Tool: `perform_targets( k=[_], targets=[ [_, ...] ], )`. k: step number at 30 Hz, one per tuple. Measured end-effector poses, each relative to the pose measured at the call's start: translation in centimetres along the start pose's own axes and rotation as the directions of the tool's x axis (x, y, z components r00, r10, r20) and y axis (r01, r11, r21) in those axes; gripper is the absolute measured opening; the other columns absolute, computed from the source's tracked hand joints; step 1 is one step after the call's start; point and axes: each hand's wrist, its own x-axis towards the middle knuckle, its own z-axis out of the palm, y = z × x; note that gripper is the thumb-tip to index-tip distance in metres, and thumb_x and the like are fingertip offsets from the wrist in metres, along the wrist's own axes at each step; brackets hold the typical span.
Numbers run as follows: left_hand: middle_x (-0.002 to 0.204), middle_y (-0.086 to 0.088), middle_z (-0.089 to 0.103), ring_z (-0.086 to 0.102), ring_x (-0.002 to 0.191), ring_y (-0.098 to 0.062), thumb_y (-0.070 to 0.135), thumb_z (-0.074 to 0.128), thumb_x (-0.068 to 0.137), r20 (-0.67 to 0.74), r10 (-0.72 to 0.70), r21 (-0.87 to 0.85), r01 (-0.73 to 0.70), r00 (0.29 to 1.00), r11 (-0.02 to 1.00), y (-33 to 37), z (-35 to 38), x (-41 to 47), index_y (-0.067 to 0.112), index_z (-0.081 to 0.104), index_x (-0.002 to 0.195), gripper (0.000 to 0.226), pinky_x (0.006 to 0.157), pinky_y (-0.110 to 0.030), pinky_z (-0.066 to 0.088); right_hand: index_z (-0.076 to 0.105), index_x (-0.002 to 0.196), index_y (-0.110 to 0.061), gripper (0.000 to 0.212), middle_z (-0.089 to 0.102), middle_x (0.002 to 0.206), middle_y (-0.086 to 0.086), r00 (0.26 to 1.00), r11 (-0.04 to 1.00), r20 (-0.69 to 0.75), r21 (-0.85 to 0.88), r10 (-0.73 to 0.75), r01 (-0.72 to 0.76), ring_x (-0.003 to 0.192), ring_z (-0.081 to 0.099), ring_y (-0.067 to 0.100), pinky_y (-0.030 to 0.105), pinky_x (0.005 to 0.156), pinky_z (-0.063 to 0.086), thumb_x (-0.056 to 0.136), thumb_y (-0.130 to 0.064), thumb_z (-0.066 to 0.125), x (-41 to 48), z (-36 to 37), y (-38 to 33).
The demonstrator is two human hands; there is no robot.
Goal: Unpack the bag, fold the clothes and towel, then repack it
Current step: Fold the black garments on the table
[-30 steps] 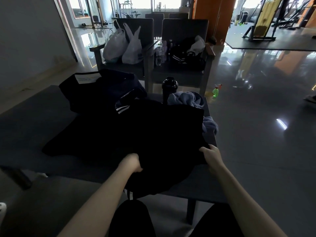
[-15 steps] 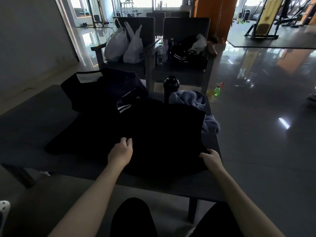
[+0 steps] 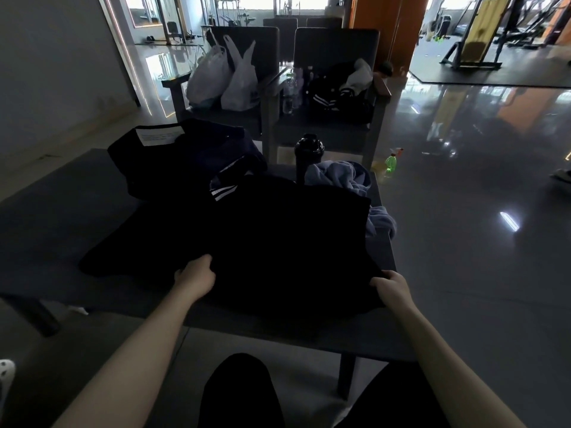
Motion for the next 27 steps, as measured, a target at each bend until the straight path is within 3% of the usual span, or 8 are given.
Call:
perform_targets(
  k=[2, 8, 11, 14, 16, 19, 21, 27],
  targets=[
    [0.102, -0.011, 0.062, 0.062, 0.088, -0.025, 0.008, 0.040, 0.092, 0.057, -0.034, -0.023, 0.036, 0.998, 0.999, -0.3, -2.0, 0.2, 0.011, 0.051, 0.115, 0.026, 0.080, -0.039, 0.054, 0.057, 0.115, -0.003, 0.033, 0.062, 0.086, 0.007, 1.000, 1.000, 0.001, -0.010, 0.000, 0.000, 0.080, 0.060, 0.022, 0.032, 0.070, 0.049, 0.082, 0.000, 0.054, -0.3, 0.0, -0.1],
    [0.089, -0.007, 0.062, 0.062, 0.078, -0.019, 0.017, 0.047, 0.091, 0.034, -0.158, 0.195, 0.148, 0.987, 0.970, -0.4, -4.5, -0.3, 0.011, 0.060, 0.097, 0.015, 0.069, -0.029, 0.054, 0.052, 0.119, -0.003, 0.036, 0.059, 0.098, 0.011, 1.000, 0.992, 0.011, -0.124, 0.004, -0.003, 0.082, 0.057, 0.020, 0.030, 0.069, 0.046, 0.084, -0.002, 0.052, -1.9, 0.5, -0.2],
    [0.091, -0.005, 0.060, 0.059, 0.082, -0.019, 0.017, 0.044, 0.091, 0.036, -0.193, 0.265, 0.177, 0.981, 0.948, -0.2, -3.7, -1.3, 0.014, 0.058, 0.095, 0.014, 0.077, -0.030, 0.052, 0.050, 0.121, -0.003, 0.038, 0.057, 0.099, 0.011, 1.000, 0.982, -0.010, -0.188, 0.006, -0.008, 0.084, 0.057, 0.022, 0.033, 0.069, 0.051, 0.083, -0.004, 0.050, -2.7, 0.3, -0.3],
    [0.093, -0.003, 0.057, 0.055, 0.086, -0.020, 0.019, 0.042, 0.092, -0.007, -0.163, 0.312, 0.157, 0.987, 0.937, -0.1, -2.7, -1.9, 0.016, 0.057, 0.096, 0.016, 0.086, -0.036, 0.048, 0.048, 0.119, -0.003, 0.034, 0.055, 0.092, 0.007, 1.000, 0.941, 0.009, -0.339, -0.004, 0.007, 0.077, 0.054, 0.019, 0.031, 0.059, 0.044, 0.085, -0.009, 0.048, -3.5, 0.1, -0.6],
    [0.090, -0.002, 0.056, 0.055, 0.083, -0.019, 0.023, 0.041, 0.095, -0.060, -0.078, 0.250, 0.091, 0.995, 0.964, 0.1, -2.1, -1.8, 0.015, 0.057, 0.093, 0.017, 0.084, -0.037, 0.049, 0.046, 0.117, -0.003, 0.032, 0.055, 0.096, 0.008, 1.000, 0.896, 0.011, -0.443, -0.008, 0.012, 0.079, 0.053, 0.019, 0.031, 0.061, 0.040, 0.087, -0.014, 0.048, -3.8, 0.2, -1.0],
    [0.087, -0.003, 0.057, 0.057, 0.078, -0.019, 0.032, 0.039, 0.099, -0.164, 0.058, 0.112, -0.040, 0.985, 0.993, 1.0, -2.1, -1.0, 0.012, 0.058, 0.095, 0.028, 0.078, -0.038, 0.052, 0.042, 0.129, -0.001, 0.045, 0.048, 0.126, 0.017, 0.995, 0.840, -0.001, -0.537, -0.095, 0.079, 0.111, 0.049, 0.032, 0.036, 0.081, 0.042, 0.089, -0.020, 0.050, -3.1, 0.8, -1.7],
    [0.091, -0.003, 0.057, 0.058, 0.079, -0.020, 0.036, 0.036, 0.100, -0.169, 0.099, 0.044, -0.093, 0.981, 0.995, 2.3, -2.9, 0.6, 0.012, 0.058, 0.103, 0.033, 0.076, -0.039, 0.052, 0.039, 0.134, 0.000, 0.050, 0.043, 0.133, 0.019, 0.987, 0.818, 0.000, -0.559, -0.162, 0.134, 0.121, 0.042, 0.035, 0.041, 0.091, 0.039, 0.090, -0.021, 0.050, -1.6, 1.2, -2.5],
    [0.132, -0.011, 0.046, 0.052, 0.111, -0.029, 0.043, 0.035, 0.099, -0.188, 0.040, -0.099, -0.059, 0.981, 0.993, 7.8, -4.7, 7.5, 0.009, 0.040, 0.136, 0.050, 0.092, -0.045, 0.047, 0.042, 0.133, -0.002, 0.052, 0.050, 0.131, 0.019, 0.960, 0.879, -0.050, -0.419, -0.276, 0.230, 0.121, 0.046, 0.036, 0.042, 0.096, 0.041, 0.089, -0.025, 0.054, 5.6, 3.3, -7.5]
  ],
)
